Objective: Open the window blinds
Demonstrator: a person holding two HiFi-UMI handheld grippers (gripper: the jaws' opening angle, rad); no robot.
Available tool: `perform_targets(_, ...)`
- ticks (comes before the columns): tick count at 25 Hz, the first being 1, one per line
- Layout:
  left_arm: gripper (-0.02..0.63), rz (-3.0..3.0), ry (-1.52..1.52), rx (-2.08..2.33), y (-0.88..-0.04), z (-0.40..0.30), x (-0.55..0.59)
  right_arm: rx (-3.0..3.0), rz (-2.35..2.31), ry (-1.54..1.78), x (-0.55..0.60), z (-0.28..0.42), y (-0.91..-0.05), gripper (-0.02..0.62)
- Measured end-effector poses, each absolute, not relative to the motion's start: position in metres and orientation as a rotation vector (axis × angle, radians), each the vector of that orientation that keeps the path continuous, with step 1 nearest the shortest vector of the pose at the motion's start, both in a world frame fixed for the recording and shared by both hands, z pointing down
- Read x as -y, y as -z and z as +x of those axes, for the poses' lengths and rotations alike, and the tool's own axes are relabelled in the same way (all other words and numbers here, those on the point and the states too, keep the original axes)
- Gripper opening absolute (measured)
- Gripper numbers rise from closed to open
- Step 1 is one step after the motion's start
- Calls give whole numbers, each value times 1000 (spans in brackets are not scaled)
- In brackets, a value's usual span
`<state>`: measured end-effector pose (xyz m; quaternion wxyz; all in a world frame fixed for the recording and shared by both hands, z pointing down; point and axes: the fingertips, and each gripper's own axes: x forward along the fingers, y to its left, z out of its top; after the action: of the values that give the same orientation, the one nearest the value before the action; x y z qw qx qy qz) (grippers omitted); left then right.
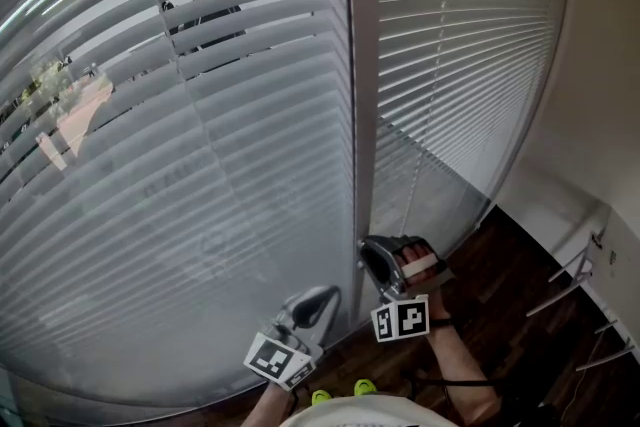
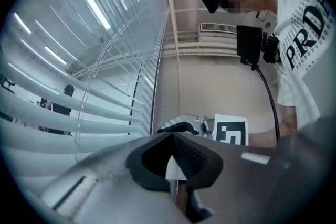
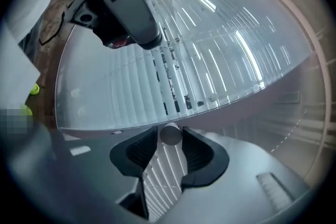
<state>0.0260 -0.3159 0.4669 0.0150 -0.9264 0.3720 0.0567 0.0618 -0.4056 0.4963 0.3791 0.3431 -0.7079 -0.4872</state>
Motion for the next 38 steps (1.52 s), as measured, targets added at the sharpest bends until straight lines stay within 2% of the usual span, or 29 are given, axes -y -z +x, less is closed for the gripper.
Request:
perform_targets(7,-9,-2878,-179,-1180,-468,24,318,1817,910,1257,413,62,-494,124)
perform_targets(18,-9,-2882,-171,-1186,-469,24,319,2041,1017,1040,414,62,-489,129)
perform_targets(26,-9,-2884,-175,-1176,-473,24,318,2181,1100,822,414,64,-492,129)
perform_targets(38,-9,-2902,-170,-1155,-474,27,322,2488,1218,322,419,68,-489,128)
